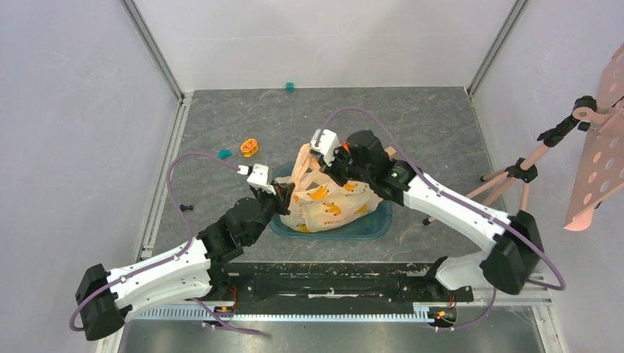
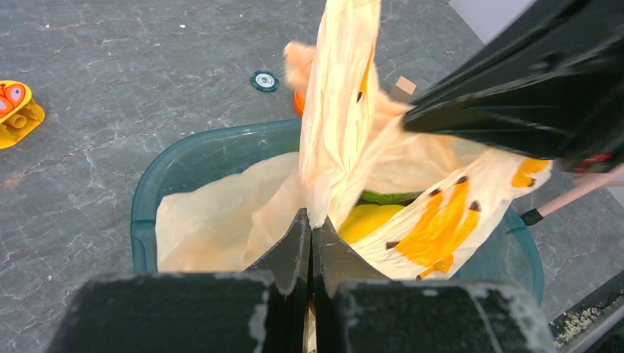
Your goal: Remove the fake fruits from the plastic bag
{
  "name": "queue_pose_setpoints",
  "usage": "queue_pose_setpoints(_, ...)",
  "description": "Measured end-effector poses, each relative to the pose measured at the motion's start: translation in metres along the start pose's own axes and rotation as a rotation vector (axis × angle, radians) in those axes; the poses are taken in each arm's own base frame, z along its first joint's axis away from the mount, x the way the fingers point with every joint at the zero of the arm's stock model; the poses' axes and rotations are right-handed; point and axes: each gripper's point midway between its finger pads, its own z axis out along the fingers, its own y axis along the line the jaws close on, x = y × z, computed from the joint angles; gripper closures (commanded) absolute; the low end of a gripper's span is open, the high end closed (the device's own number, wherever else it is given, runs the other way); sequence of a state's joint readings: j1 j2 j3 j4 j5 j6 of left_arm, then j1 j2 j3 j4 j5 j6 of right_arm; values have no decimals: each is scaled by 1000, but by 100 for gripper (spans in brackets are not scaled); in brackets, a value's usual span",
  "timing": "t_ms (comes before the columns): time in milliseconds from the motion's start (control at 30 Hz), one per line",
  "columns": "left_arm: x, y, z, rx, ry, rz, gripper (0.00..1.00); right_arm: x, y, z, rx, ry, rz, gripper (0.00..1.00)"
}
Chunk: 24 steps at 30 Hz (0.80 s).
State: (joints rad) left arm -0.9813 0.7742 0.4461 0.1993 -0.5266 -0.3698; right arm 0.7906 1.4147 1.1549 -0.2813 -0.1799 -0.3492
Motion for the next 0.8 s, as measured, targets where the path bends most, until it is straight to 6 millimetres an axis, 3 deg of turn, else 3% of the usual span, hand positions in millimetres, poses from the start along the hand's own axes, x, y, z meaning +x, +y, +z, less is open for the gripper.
queue_pose_setpoints(233, -4, 2, -1, -20, -8, -27, 98, -20, -22, -56, 267, -276, 268, 100)
queue_pose_setpoints(367, -10, -1, -2, -17, -14, -58, 98, -5, -33, -90, 421, -430, 496, 100)
queue_pose_setpoints(500, -16, -7, -3, 5, -23, -81, 92, 26, -33, -110, 500, -566, 709, 100)
queue_pose_setpoints(567, -17, -10, -3, 22, -19, -90, 82, 40, -29, -113, 505, -610, 771, 100)
queue_pose_setpoints(633, -15, -11, -4, 24, -14, -89, 66, 47, -27, -112, 507, -629, 794, 100)
queue_pose_setpoints(733, -14, -10, -4, 23, -9, -79, 34, 41, -29, -112, 500, -653, 789, 100)
queue_pose_setpoints(800, -15, -13, -3, 40, -4, -75, 19, 37, -28, -110, 485, -658, 776, 100)
